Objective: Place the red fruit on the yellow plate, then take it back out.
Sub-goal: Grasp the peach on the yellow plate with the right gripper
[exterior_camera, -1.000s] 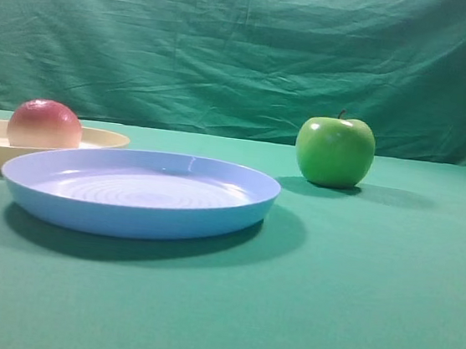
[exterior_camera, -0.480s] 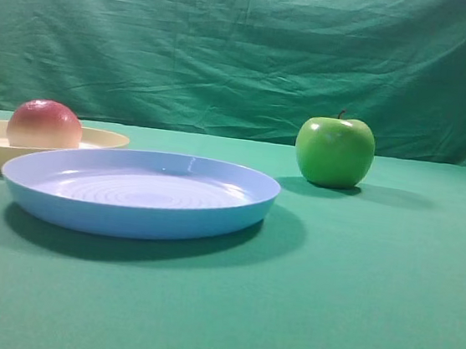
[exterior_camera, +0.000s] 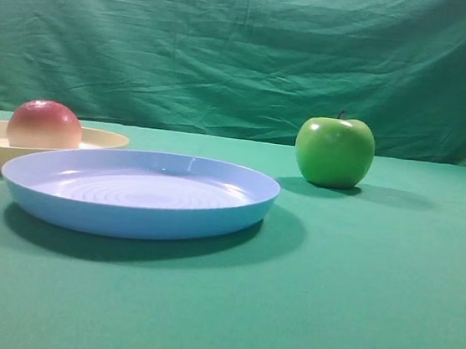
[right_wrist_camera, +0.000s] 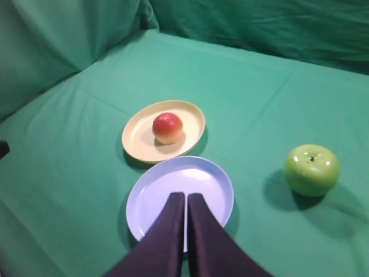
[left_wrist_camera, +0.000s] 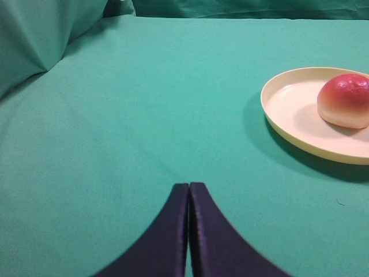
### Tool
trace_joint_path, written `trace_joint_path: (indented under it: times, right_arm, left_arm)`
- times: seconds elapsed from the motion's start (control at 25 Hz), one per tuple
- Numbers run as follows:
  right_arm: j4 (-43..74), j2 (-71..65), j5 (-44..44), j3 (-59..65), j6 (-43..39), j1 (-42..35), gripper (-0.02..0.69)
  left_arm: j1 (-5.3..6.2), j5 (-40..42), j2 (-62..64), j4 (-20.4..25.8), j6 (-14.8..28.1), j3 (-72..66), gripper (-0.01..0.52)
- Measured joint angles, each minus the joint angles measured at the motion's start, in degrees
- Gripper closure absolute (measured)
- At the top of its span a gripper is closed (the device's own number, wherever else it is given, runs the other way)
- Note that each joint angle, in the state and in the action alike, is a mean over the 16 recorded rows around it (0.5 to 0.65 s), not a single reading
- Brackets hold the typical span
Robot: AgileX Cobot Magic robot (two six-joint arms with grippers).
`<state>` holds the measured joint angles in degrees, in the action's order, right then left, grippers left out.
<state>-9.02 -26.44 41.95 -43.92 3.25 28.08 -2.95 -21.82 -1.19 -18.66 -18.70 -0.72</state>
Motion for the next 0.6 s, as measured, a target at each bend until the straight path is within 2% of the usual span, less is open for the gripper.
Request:
trace_joint_path:
  times: [0.28,0.6]
  right_arm:
    - [4.5,9.1,-4.2,8.2,-3.0,-8.3,0.665]
    - [5.2,19.4,-12.2,23.3,-3.1,-18.1,0.665]
  left_arm:
    - [0.00,0.0,0.0,0.0,0.0,0.0,0.514]
    - [0.00,0.0,0.0,0.0,0.0,0.0,0.514]
